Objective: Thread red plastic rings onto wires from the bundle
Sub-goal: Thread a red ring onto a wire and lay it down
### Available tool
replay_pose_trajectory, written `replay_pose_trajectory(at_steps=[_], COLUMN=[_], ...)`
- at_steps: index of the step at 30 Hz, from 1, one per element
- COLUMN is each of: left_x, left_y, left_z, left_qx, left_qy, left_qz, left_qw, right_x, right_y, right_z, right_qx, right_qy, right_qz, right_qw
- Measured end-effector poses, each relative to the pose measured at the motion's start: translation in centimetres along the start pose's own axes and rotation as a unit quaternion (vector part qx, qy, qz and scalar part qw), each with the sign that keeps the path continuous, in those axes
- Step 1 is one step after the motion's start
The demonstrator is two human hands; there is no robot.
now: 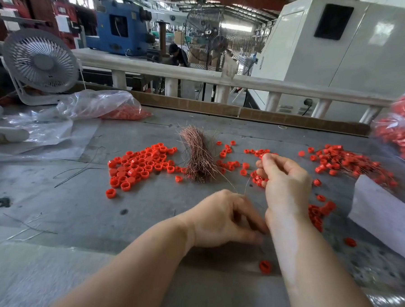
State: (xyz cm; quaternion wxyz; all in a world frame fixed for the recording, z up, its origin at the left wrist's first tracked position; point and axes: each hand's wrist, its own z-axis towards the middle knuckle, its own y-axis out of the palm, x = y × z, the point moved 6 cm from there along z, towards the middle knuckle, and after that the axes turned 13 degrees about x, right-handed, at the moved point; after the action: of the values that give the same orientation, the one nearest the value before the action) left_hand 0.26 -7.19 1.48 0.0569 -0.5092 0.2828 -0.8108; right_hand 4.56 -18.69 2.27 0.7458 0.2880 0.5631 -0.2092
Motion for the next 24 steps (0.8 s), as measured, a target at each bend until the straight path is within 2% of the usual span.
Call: replay_pose_trajectory(at_steps=[5, 10, 13, 16, 20, 24], left_x=[-0.1, -0.1, -0.4, -1.1, -2.4, -3.1], left_y=[1.4, 1.8, 1.4, -0.2, -2.9, -3.6], left_z=[-0.6, -0.8, -0.3, 0.3, 0.5, 0.4], left_qx=[-0.09, -0.101, -0.039, 0.07, 0.222, 0.274], left_qy=[0.013, 0.026, 0.027, 0.0, -0.057, -0.09], left_qz=[0.114, 0.147, 0.145, 0.123, 0.125, 0.124], left_qw=[0.989, 0.984, 0.988, 0.99, 0.965, 0.949], right_x=[0.0, 0.0, 0.1, 0.1, 0.1, -0.1], right_y=[0.0, 0.2, 0.3, 0.4, 0.4, 0.3], right_z=[0.0, -0.2, -0.2, -0.2, -0.2, -0.1], right_qx=[-0.003, -0.011, -0.017, -0.02, -0.017, -0.002], right_qy=[0.004, 0.002, -0.002, -0.003, -0.019, -0.045], right_qz=[0.012, 0.014, 0.006, 0.001, -0.001, 0.004], right_qw=[1.0, 1.0, 1.0, 1.0, 1.0, 0.999])
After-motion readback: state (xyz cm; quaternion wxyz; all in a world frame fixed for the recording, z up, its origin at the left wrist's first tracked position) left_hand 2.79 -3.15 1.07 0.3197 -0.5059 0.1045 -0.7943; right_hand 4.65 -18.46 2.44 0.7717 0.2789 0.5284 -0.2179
